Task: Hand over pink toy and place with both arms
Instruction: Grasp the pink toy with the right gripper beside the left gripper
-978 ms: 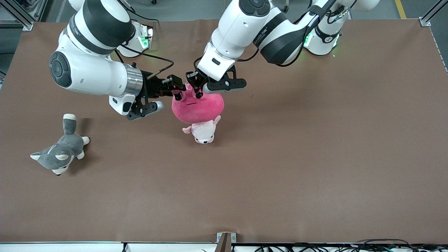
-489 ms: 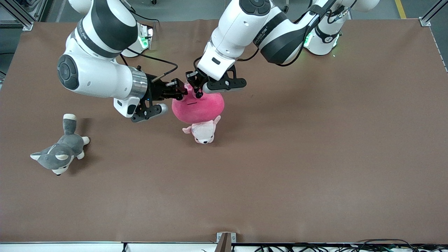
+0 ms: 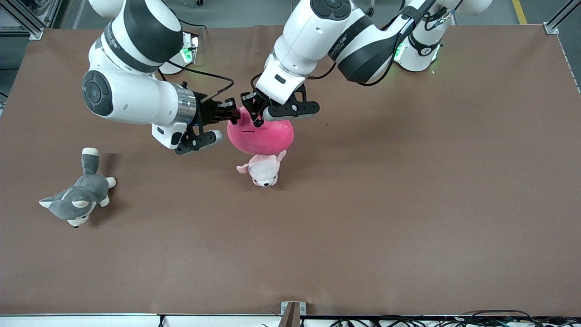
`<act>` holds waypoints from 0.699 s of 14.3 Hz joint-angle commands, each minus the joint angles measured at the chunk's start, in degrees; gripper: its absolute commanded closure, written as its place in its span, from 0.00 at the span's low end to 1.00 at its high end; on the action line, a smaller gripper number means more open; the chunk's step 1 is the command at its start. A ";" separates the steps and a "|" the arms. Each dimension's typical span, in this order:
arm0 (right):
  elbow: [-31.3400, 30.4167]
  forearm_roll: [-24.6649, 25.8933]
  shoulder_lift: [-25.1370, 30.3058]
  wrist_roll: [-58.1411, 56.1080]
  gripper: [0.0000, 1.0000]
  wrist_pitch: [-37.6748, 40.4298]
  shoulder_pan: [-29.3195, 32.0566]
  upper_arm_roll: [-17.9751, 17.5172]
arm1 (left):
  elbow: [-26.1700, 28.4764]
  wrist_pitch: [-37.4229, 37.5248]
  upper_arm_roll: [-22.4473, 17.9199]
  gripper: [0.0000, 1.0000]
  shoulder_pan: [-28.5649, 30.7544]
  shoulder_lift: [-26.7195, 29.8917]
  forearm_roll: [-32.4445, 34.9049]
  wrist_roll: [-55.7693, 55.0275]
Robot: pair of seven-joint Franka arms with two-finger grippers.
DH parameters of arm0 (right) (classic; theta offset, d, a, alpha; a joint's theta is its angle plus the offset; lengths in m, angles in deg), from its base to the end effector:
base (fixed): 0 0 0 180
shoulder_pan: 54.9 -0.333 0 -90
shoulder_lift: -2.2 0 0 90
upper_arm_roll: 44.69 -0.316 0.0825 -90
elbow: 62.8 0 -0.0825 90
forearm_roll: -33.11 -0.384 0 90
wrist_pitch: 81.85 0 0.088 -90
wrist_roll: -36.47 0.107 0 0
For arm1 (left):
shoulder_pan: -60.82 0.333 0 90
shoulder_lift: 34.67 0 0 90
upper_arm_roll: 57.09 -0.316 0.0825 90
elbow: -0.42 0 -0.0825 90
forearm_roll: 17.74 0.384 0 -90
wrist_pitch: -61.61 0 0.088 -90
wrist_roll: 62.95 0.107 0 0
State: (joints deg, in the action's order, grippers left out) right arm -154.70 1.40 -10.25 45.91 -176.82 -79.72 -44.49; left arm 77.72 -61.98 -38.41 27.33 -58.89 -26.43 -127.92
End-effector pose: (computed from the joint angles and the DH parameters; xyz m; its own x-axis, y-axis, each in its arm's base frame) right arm 0.5366 0.3033 0.5029 0.9394 0.2275 -0.2565 0.0833 -0.8772 -0.4729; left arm 0.4702 -0.5397 0.5391 0.9472 0.3068 -0.0932 0.3145 -0.8327 0.4557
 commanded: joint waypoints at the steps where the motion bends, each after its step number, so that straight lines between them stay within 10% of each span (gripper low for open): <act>1: 0.49 1.74 0.41 1.54 1.00 0.92 -0.75 0.51 | -1.19 0.18 -0.23 0.00 -0.43 0.23 3.48 0.55; 10: 2.07 2.35 0.85 1.54 1.00 3.47 6.01 1.12 | -1.01 6.30 -0.05 0.00 5.62 4.26 6.67 9.41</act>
State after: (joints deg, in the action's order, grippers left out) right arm -153.16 2.80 -10.12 46.33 -175.11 -76.42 -42.95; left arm 76.62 -60.46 -38.52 30.65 -56.94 -20.79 -121.09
